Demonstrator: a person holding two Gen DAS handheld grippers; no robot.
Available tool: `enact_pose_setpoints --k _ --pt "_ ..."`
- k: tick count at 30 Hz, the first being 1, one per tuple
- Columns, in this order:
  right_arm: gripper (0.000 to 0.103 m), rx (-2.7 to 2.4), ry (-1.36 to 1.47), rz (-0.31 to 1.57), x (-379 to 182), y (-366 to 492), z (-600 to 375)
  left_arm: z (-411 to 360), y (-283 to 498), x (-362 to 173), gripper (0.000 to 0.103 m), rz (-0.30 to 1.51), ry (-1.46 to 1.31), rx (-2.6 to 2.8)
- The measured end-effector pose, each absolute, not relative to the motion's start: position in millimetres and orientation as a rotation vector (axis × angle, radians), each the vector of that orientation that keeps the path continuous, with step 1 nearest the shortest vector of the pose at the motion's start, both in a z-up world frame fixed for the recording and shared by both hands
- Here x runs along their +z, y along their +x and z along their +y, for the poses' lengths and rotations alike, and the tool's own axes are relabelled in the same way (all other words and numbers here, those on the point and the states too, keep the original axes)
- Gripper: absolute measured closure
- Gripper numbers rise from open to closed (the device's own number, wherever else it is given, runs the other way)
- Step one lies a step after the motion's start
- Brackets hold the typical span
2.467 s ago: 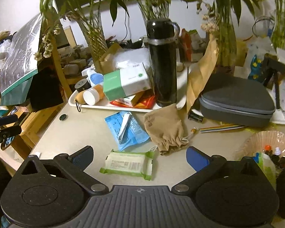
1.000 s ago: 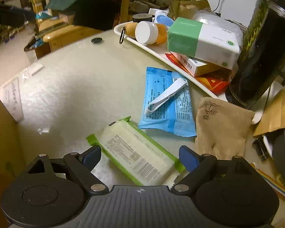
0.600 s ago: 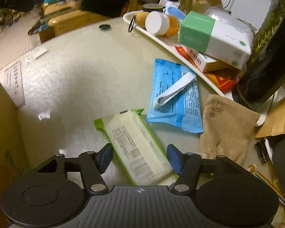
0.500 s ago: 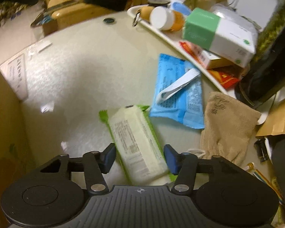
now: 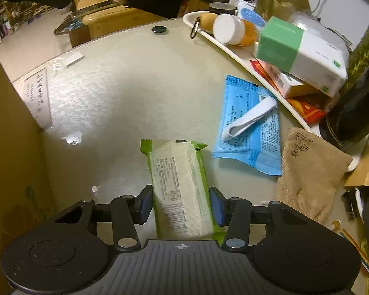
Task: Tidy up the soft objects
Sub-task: 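Close the right tool on the green-edged wipes pack, then lift the green-edged wipes pack off the desk with the right tool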
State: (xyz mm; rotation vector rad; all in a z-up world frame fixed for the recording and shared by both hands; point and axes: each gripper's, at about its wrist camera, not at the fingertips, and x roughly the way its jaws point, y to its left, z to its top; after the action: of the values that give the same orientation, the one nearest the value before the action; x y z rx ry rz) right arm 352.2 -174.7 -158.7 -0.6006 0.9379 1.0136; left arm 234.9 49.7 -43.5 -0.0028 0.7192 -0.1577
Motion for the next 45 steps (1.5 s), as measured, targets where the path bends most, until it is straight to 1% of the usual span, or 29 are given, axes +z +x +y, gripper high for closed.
enact_pose_setpoints --k 6,12,25,33,39,43,45 --pt "0.053 1.023 -0.58 0.921 -145.7 351.3 -176.0 49.4 233.2 -42.9 0.038 0.702 0.011 -0.17" --pt "0.053 1.007 -0.542 0.874 -118.2 348.9 -181.5 48.5 230.5 -41.7 0.038 0.688 0.031 -0.17" --pt "0.053 0.847 -0.481 0.783 -76.3 324.4 -201.4 46.4 231.0 -39.8 0.038 0.679 0.043 -0.167" --pt "0.053 0.683 -0.391 0.671 -46.0 305.6 -231.7 38.8 231.7 -35.3 0.038 0.654 0.135 -0.237" --pt "0.053 0.581 -0.292 0.683 -39.5 302.1 -257.9 28.6 243.2 -34.8 0.038 0.686 0.135 -0.32" --pt "0.053 0.535 -0.185 0.712 -40.9 302.4 -274.5 10.7 259.5 -24.9 0.038 0.702 0.22 -0.361" --pt "0.053 0.497 -0.187 0.717 -42.5 300.5 -276.8 -1.1 270.7 -16.1 0.038 0.709 0.265 -0.372"
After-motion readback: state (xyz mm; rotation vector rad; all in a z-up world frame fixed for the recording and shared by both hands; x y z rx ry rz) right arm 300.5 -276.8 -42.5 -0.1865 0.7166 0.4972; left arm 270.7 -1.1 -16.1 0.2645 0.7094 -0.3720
